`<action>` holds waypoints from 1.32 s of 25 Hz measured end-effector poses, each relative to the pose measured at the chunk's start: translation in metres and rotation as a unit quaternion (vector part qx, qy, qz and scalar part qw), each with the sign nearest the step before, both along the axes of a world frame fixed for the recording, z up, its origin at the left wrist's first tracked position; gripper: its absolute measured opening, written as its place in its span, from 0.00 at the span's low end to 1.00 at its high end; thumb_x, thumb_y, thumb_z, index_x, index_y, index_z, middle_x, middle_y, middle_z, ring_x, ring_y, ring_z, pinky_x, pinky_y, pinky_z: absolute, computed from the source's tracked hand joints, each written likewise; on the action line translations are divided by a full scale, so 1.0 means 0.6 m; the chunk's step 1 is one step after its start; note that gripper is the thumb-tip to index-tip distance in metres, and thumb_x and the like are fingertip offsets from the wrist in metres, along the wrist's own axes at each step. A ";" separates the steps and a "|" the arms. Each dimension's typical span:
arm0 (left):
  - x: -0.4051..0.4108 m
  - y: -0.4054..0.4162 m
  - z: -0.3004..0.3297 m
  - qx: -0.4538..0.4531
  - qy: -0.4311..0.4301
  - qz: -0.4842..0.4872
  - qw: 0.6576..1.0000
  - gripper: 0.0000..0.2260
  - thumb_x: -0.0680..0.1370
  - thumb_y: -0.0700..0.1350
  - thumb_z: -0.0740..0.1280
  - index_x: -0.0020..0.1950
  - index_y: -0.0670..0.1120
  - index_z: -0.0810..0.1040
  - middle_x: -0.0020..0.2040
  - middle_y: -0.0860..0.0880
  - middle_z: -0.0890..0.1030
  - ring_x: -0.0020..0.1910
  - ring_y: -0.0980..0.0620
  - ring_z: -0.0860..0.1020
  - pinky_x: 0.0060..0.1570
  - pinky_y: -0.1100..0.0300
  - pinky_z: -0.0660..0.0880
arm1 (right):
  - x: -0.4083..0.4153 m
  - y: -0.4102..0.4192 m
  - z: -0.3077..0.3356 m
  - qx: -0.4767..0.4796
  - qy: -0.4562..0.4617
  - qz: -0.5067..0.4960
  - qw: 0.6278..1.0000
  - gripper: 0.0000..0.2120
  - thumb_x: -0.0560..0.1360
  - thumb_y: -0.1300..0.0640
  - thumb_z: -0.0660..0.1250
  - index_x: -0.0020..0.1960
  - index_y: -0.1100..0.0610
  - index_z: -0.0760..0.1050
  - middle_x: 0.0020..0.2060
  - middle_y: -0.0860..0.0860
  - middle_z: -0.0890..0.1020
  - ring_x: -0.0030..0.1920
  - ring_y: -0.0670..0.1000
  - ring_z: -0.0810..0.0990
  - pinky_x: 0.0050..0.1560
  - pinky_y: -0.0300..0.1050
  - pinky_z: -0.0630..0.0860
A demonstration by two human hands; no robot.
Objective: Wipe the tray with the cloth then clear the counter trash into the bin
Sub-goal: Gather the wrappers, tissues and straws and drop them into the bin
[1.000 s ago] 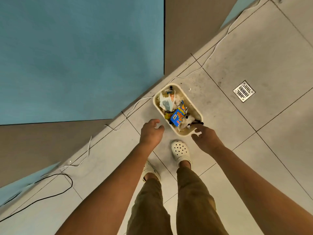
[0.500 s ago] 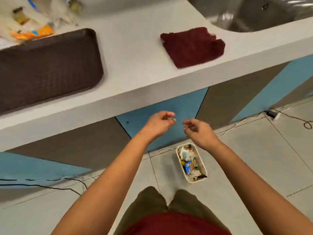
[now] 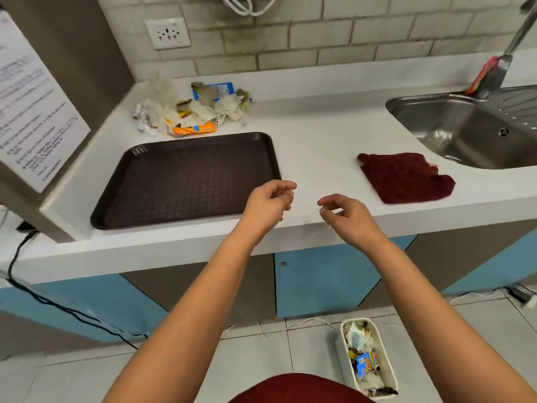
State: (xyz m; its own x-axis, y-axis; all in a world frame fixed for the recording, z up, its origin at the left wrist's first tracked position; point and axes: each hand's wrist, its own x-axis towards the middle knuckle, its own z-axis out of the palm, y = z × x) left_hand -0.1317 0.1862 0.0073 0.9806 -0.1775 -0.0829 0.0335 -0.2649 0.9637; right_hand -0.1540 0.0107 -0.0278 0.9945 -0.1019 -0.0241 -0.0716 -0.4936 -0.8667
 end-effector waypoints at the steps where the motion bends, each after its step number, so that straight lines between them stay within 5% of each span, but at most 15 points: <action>1: 0.007 0.023 0.006 0.000 -0.003 0.008 1.000 0.09 0.77 0.40 0.61 0.51 0.51 0.78 0.41 0.55 0.78 0.37 0.60 0.76 0.28 0.71 0.71 | 0.008 0.016 0.005 0.000 0.000 0.002 1.000 0.06 0.75 0.58 0.63 0.48 0.48 0.76 0.41 0.42 0.77 0.33 0.42 0.74 0.27 0.26 0.67; 5: 0.031 0.096 0.009 -0.005 -0.003 0.036 0.999 0.09 0.77 0.41 0.61 0.53 0.53 0.77 0.42 0.55 0.78 0.38 0.61 0.77 0.31 0.70 0.73 | 0.034 0.063 0.010 -0.008 0.011 0.010 1.000 0.06 0.75 0.57 0.63 0.49 0.48 0.76 0.44 0.44 0.78 0.36 0.44 0.76 0.35 0.31 0.69; 11: 0.080 0.150 -0.007 -0.017 0.022 0.085 0.996 0.09 0.78 0.43 0.61 0.55 0.54 0.76 0.45 0.55 0.78 0.42 0.59 0.78 0.34 0.67 0.72 | 0.088 0.089 0.008 -0.023 0.028 0.027 0.999 0.06 0.75 0.57 0.63 0.48 0.48 0.77 0.43 0.42 0.77 0.35 0.44 0.76 0.32 0.28 0.69; 20: 0.269 0.196 -0.007 0.017 0.024 0.175 0.984 0.11 0.77 0.40 0.62 0.56 0.51 0.77 0.45 0.54 0.77 0.42 0.59 0.76 0.35 0.67 0.70 | 0.294 0.110 0.004 -0.037 0.022 0.064 0.997 0.06 0.75 0.58 0.63 0.48 0.50 0.77 0.43 0.43 0.78 0.38 0.41 0.77 0.38 0.26 0.68; 27: 0.481 0.241 0.024 0.150 -0.060 0.233 0.959 0.12 0.75 0.38 0.63 0.57 0.47 0.77 0.54 0.50 0.76 0.46 0.53 0.74 0.44 0.64 0.67 | 0.497 0.140 0.031 -0.061 -0.013 0.096 0.993 0.05 0.75 0.60 0.64 0.47 0.52 0.77 0.46 0.48 0.79 0.37 0.44 0.75 0.43 0.35 0.69; 33: 0.636 0.297 0.019 0.294 -0.088 0.218 0.926 0.16 0.74 0.39 0.63 0.62 0.45 0.76 0.61 0.41 0.75 0.59 0.44 0.75 0.55 0.61 0.69 | 0.658 0.186 0.040 -0.173 -0.039 0.156 0.972 0.13 0.75 0.59 0.64 0.58 0.56 0.76 0.56 0.53 0.78 0.50 0.52 0.76 0.53 0.38 0.69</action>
State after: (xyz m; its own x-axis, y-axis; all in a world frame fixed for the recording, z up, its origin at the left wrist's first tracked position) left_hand 0.2499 0.3642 0.0185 0.9562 0.2627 0.1289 0.1159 -0.7444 0.6576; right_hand 0.2408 0.1222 -0.0036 0.9758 0.2158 0.0354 0.1877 -0.7435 -0.6419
